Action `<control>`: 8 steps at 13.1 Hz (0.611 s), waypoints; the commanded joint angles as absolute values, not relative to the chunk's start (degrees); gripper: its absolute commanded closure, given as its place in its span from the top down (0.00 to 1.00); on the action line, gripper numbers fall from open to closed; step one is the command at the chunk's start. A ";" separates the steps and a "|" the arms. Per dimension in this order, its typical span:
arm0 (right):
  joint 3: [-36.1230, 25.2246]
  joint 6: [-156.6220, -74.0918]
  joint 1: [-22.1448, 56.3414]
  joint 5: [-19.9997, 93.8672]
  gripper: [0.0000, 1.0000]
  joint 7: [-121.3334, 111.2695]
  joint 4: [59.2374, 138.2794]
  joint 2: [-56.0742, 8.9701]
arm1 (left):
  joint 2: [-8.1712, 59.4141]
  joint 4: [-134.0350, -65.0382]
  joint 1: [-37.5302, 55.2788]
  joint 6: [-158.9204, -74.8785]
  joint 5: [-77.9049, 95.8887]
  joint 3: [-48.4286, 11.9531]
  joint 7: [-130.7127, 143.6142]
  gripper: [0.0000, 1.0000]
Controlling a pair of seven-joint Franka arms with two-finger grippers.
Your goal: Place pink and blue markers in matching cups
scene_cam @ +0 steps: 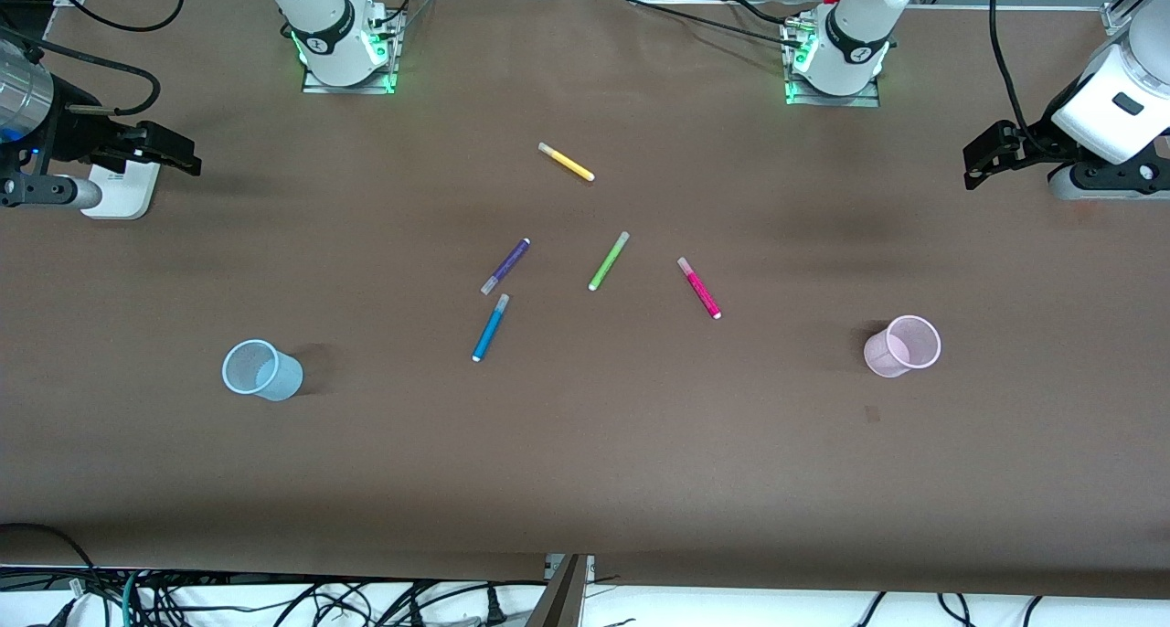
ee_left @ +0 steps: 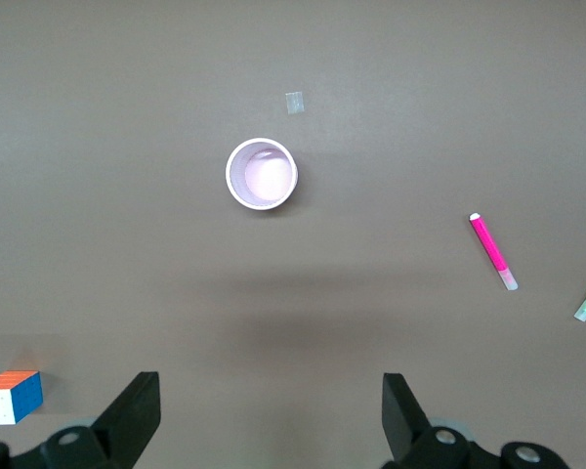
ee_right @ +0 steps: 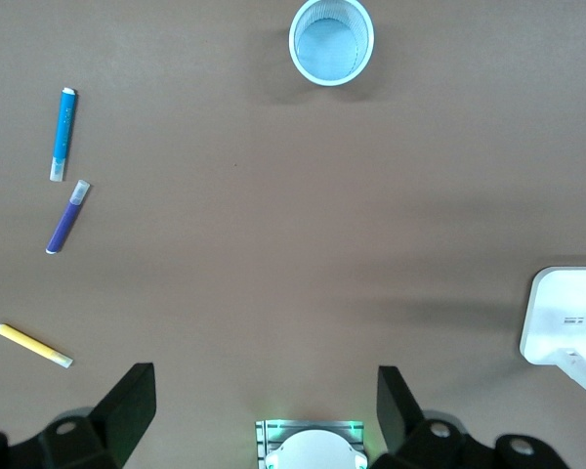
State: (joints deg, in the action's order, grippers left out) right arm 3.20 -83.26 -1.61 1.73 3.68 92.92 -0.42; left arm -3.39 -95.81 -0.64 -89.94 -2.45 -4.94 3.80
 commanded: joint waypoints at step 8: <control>3.60 -82.00 -1.84 2.02 1.00 2.64 91.23 -1.05 | -3.87 -95.80 -0.97 -88.33 -3.25 -5.01 2.72 1.00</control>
State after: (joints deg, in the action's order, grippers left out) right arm 3.53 -83.25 -1.38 1.73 3.68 92.91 -0.42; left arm -3.39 -95.81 -0.68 -89.16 -2.45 -4.91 3.80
